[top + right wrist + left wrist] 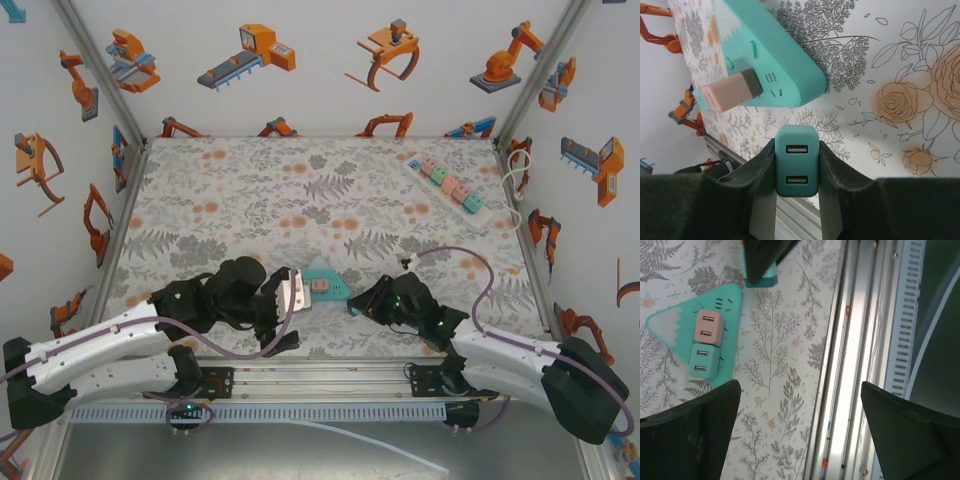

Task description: Pull the plug off the socket

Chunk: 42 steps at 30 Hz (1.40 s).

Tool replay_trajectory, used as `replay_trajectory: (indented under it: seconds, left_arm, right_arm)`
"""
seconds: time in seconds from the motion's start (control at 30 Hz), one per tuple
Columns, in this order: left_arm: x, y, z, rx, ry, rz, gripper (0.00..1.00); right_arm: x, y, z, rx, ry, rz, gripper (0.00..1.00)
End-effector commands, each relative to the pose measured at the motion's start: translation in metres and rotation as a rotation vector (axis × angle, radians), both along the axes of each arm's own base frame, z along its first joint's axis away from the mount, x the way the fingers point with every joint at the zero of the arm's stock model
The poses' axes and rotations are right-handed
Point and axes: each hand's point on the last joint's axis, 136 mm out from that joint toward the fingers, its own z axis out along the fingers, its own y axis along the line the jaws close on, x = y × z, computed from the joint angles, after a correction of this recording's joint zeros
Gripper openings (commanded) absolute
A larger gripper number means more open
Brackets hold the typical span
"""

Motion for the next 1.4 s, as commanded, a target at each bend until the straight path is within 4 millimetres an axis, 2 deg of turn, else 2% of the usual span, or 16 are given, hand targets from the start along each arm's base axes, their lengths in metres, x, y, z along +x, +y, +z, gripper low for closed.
replay_trajectory:
  seconds: [0.0, 0.23, 0.4, 0.6, 0.87, 1.03, 1.17, 1.27, 1.37]
  left_arm:
    - [0.003, 0.006, -0.01, 0.06, -0.079, -0.024, 0.97]
    - [0.014, -0.001, -0.011, 0.071, -0.115, 0.002, 0.97]
    - [0.02, -0.008, -0.005, 0.027, -0.147, 0.019, 0.97]
    - [0.03, -0.008, -0.003, 0.014, -0.177, 0.069, 0.97]
    - [0.038, -0.002, 0.002, -0.012, -0.207, 0.124, 0.97]
    - [0.036, 0.0, 0.01, -0.065, -0.218, 0.13, 0.97]
    - [0.038, 0.001, 0.016, -0.098, -0.232, 0.146, 0.97]
    - [0.043, 0.001, 0.02, -0.126, -0.259, 0.169, 0.97]
    - [0.057, 0.0, 0.023, -0.156, -0.311, 0.225, 0.97]
  right_arm:
    - [0.009, 0.001, 0.001, 0.001, -0.028, -0.036, 0.15]
    - [0.005, 0.007, -0.016, -0.072, -0.024, -0.01, 0.28]
    - [0.0, 0.007, -0.025, -0.127, -0.037, 0.014, 0.42]
    - [-0.005, 0.0, -0.032, -0.178, -0.036, 0.012, 0.52]
    - [-0.007, -0.012, -0.024, -0.199, -0.056, -0.011, 0.59]
    - [-0.006, -0.025, -0.005, -0.257, -0.111, -0.011, 0.62]
    - [-0.002, -0.038, 0.024, -0.377, -0.206, 0.027, 0.63]
    - [0.005, -0.039, 0.059, -0.454, -0.356, 0.088, 0.63]
    - [0.013, -0.033, 0.104, -0.517, -0.554, 0.162, 0.64]
